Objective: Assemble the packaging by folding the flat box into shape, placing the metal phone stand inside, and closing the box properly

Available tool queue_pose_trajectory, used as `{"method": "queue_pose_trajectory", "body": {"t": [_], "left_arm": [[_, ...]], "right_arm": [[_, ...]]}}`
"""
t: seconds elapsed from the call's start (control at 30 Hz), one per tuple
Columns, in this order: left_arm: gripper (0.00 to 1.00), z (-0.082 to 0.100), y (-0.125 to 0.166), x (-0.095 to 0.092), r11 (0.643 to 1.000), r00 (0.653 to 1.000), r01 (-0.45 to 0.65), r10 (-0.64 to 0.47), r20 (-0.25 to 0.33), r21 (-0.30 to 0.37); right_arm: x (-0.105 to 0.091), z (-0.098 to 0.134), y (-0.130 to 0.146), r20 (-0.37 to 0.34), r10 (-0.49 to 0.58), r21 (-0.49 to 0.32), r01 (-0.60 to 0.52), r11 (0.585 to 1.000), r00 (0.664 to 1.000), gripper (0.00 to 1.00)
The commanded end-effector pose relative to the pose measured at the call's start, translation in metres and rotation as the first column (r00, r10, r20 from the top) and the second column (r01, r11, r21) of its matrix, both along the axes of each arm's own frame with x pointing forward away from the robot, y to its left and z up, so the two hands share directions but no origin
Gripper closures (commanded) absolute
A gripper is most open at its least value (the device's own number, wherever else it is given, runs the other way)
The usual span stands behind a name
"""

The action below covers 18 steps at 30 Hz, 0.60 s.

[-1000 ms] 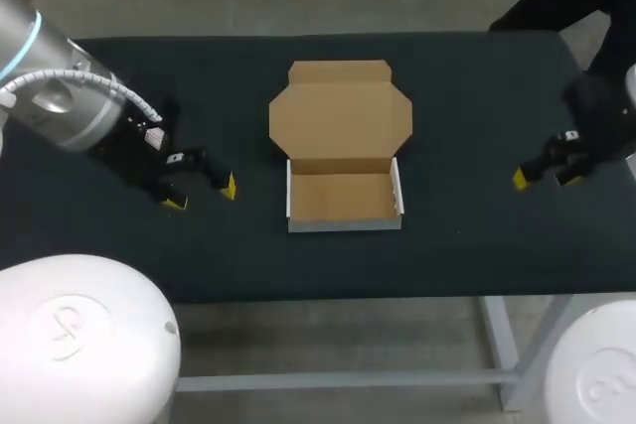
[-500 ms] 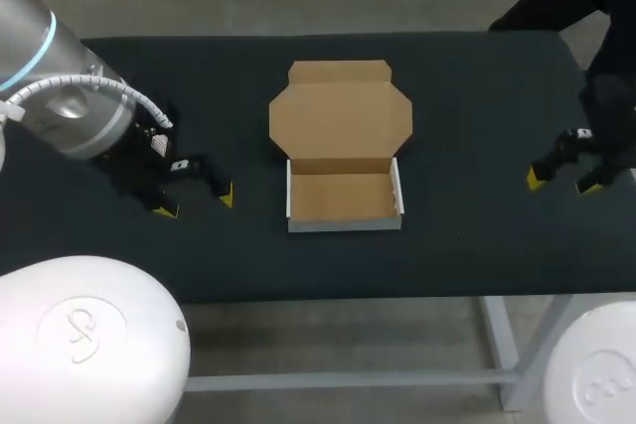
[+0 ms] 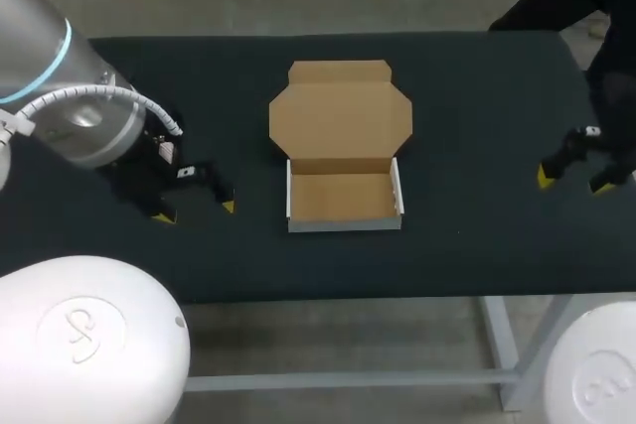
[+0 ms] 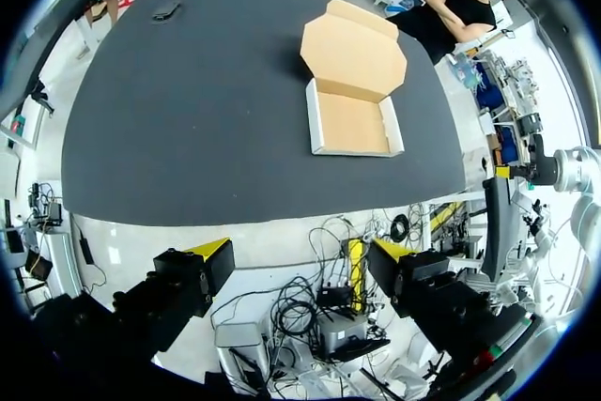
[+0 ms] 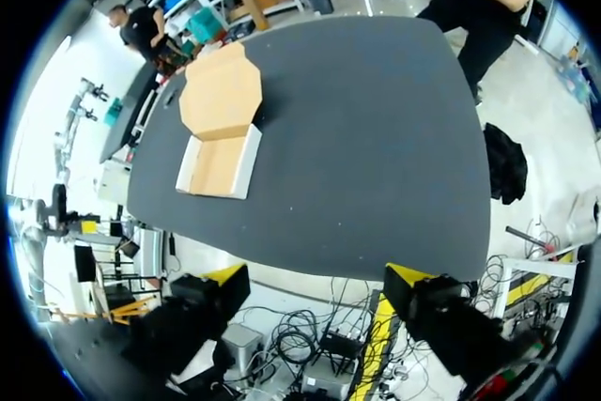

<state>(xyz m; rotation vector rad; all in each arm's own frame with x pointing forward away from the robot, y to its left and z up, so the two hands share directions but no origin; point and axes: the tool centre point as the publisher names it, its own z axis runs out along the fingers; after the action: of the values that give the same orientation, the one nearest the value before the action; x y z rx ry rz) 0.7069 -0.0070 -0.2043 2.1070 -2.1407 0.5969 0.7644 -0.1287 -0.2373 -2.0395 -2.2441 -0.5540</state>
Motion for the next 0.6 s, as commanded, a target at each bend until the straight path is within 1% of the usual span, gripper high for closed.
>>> {"method": "queue_pose_trajectory", "body": {"t": [0.03,0.23,0.6], "left_arm": [[0.00,-0.0013,-0.0018,-0.0008,1.000,1.000,-0.025,0.025,0.008,0.015],[0.00,-0.0018,-0.0008,0.0020,0.999,0.999,-0.036,0.036,0.005,0.010],[0.00,-0.0049,0.0000,0.0089,0.998,0.998,-0.061,0.062,-0.021,0.034]], "right_arm": [[0.0012,0.0002,-0.0008,-0.005,-0.003,-0.003,0.003,1.000,1.000,0.00],[0.0035,-0.0002,-0.0024,-0.012,-0.018,-0.007,0.018,1.000,1.000,0.00],[0.0045,0.0001,-0.0023,-0.017,-0.030,-0.010,0.030,0.999,0.999,0.00]]}}
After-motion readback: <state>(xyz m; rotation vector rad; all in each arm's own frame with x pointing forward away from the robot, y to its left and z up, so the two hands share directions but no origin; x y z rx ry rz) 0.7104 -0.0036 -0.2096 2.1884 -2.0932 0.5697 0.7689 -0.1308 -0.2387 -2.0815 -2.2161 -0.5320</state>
